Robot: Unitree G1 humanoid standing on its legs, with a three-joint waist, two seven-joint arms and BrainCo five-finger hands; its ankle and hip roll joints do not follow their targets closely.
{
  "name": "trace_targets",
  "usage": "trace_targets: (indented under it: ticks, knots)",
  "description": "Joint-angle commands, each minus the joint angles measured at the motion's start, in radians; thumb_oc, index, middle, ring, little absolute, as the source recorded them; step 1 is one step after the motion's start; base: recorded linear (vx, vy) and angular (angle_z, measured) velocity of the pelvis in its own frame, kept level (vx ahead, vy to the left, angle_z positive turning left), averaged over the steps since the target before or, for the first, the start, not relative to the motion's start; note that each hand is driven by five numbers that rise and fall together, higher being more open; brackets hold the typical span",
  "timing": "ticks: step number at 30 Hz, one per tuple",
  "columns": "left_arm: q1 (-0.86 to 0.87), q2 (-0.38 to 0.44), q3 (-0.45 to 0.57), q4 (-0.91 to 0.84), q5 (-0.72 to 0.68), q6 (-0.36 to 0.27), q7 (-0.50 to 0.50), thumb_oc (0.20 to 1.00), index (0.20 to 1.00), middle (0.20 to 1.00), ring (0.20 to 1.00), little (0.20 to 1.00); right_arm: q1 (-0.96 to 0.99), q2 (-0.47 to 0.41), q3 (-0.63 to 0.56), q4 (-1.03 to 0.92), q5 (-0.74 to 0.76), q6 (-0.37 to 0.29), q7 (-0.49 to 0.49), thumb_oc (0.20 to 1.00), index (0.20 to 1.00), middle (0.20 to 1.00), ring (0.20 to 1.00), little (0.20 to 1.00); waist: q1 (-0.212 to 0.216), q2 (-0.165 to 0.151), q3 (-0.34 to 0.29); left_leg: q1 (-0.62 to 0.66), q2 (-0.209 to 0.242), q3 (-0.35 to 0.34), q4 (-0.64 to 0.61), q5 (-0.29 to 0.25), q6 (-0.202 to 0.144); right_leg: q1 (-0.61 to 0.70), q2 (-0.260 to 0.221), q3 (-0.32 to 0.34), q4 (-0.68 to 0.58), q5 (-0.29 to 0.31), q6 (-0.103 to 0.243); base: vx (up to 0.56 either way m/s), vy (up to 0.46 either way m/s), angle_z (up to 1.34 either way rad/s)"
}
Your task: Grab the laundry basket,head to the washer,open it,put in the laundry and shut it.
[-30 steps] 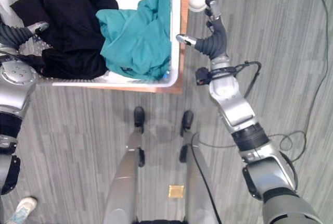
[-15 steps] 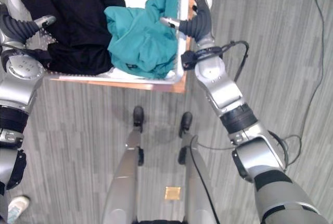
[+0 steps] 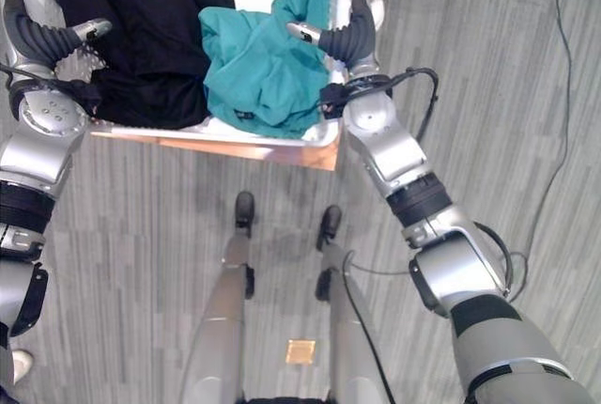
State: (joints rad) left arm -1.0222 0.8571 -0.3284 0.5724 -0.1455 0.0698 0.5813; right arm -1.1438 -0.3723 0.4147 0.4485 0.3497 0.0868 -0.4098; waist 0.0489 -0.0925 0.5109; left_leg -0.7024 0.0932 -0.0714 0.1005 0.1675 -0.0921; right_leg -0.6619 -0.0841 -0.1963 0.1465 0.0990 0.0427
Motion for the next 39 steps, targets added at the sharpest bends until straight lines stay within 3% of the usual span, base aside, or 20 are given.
trace_targets:
  ticks: [1,2,3,4,5,7,9,10,13,18,19,29,39]
  knots:
    - [-0.007,0.017,0.006,-0.045,0.018,-0.018,-0.005,1.0,1.0,1.0,1.0,1.0,0.061,0.045,0.008,-0.012,0.057,-0.003,0.05,1.0,1.0,1.0,1.0,1.0,0.023,-0.059,-0.019,-0.032,-0.011,-0.052,0.162,-0.226,0.037,0.167,-0.117,-0.024,-0.135,0.013,0.111,0.0,0.0,0.0]
    - [-0.005,0.016,0.0,-0.041,0.007,-0.02,-0.017,0.818,0.818,0.818,0.818,0.818,0.062,0.047,0.012,-0.007,0.078,-0.007,0.052,1.0,1.0,1.0,1.0,1.0,0.023,-0.058,-0.018,-0.033,-0.013,-0.052,0.164,-0.227,0.037,0.165,-0.118,-0.021,-0.133,0.014,0.111,0.0,0.0,0.0]
    - [-0.006,0.016,0.0,-0.041,0.006,-0.02,-0.017,0.73,0.73,0.73,0.73,0.73,0.062,0.047,0.012,-0.007,0.078,-0.007,0.052,1.0,1.0,1.0,1.0,1.0,0.023,-0.058,-0.018,-0.033,-0.013,-0.052,0.164,-0.227,0.037,0.164,-0.118,-0.021,-0.133,0.013,0.111,0.0,0.0,0.0]
    - [-0.005,0.017,-0.005,-0.039,0.003,-0.021,-0.025,0.561,0.561,0.561,0.561,0.561,0.06,0.049,0.014,-0.001,0.09,-0.01,0.053,1.0,1.0,1.0,1.0,1.0,0.024,-0.055,-0.017,-0.034,-0.013,-0.052,0.165,-0.227,0.037,0.163,-0.118,-0.019,-0.133,0.014,0.111,0.0,0.0,0.0]
    - [-0.003,0.019,-0.007,-0.039,0.001,-0.022,-0.03,0.539,0.539,0.539,0.539,0.539,0.06,0.05,0.018,0.0,0.095,-0.011,0.055,1.0,1.0,1.0,1.0,1.0,0.025,-0.055,-0.016,-0.035,-0.014,-0.051,0.166,-0.227,0.037,0.162,-0.119,-0.019,-0.133,0.015,0.111,0.0,0.0,0.0]
    - [-0.004,0.015,-0.016,-0.037,-0.009,-0.023,-0.042,0.558,0.558,0.558,0.558,0.558,0.053,0.053,0.024,0.009,0.11,-0.012,0.058,1.0,1.0,1.0,1.0,1.0,0.026,-0.053,-0.016,-0.038,-0.014,-0.05,0.169,-0.228,0.036,0.158,-0.12,-0.019,-0.132,0.014,0.111,0.0,0.0,0.0]
    - [-0.009,0.011,-0.027,-0.033,-0.012,-0.023,-0.046,0.661,0.661,0.661,0.661,0.661,0.046,0.054,0.027,0.018,0.124,-0.016,0.054,1.0,1.0,1.0,1.0,1.0,0.025,-0.052,-0.016,-0.04,-0.016,-0.05,0.17,-0.228,0.036,0.156,-0.121,-0.018,-0.132,0.014,0.11,0.0,0.0,0.0]
    - [-0.014,0.01,-0.032,-0.031,-0.013,-0.023,-0.047,0.677,0.677,0.677,0.677,0.677,0.042,0.054,0.028,0.02,0.132,-0.018,0.049,1.0,1.0,1.0,1.0,1.0,0.024,-0.051,-0.017,-0.041,-0.017,-0.051,0.169,-0.228,0.036,0.155,-0.121,-0.017,-0.132,0.015,0.11,0.0,0.0,0.0]
    - [-0.026,0.011,-0.051,-0.018,-0.014,-0.021,-0.046,0.881,0.881,0.881,0.881,0.881,0.042,0.057,0.007,0.029,0.187,-0.046,0.02,1.0,1.0,1.0,1.0,1.0,0.025,-0.049,-0.016,-0.044,-0.019,-0.051,0.174,-0.23,0.037,0.152,-0.122,-0.015,-0.133,0.017,0.111,0.0,0.0,0.0]
    - [-0.028,0.004,-0.051,-0.015,-0.022,-0.022,-0.04,0.953,0.953,0.953,0.953,0.953,0.053,0.064,-0.039,0.008,0.207,-0.082,-0.02,1.0,1.0,1.0,1.0,1.0,0.023,-0.043,-0.016,-0.049,-0.023,-0.049,0.183,-0.237,0.039,0.149,-0.124,-0.013,-0.131,0.018,0.113,0.0,0.0,0.0]
    - [-0.029,0.006,-0.05,-0.013,-0.02,-0.021,-0.038,1.0,1.0,1.0,1.0,1.0,0.059,0.061,-0.056,-0.006,0.201,-0.096,-0.034,1.0,1.0,1.0,1.0,1.0,0.023,-0.04,-0.015,-0.049,-0.025,-0.05,0.184,-0.24,0.041,0.148,-0.125,-0.011,-0.131,0.018,0.114,0.0,0.0,0.0]
    - [-0.025,0.032,-0.049,0.021,-0.003,-0.036,-0.049,1.0,1.0,1.0,1.0,1.0,0.05,-0.024,-0.103,-0.14,0.093,-0.139,-0.046,1.0,1.0,1.0,1.0,1.0,0.016,-0.034,-0.014,-0.068,-0.03,-0.043,0.221,-0.259,0.05,0.13,-0.128,0.003,-0.123,0.025,0.12,-0.01,0.021,-0.03]
    - [0.004,0.032,-0.024,0.019,-0.009,-0.043,-0.064,1.0,1.0,1.0,1.0,1.0,0.117,-0.09,-0.119,-0.198,0.131,-0.169,0.01,1.0,1.0,1.0,1.0,1.0,0.004,-0.038,-0.018,-0.057,-0.024,-0.044,0.214,-0.256,0.046,0.134,-0.125,0.001,-0.118,0.018,0.118,0.0,0.0,0.0]
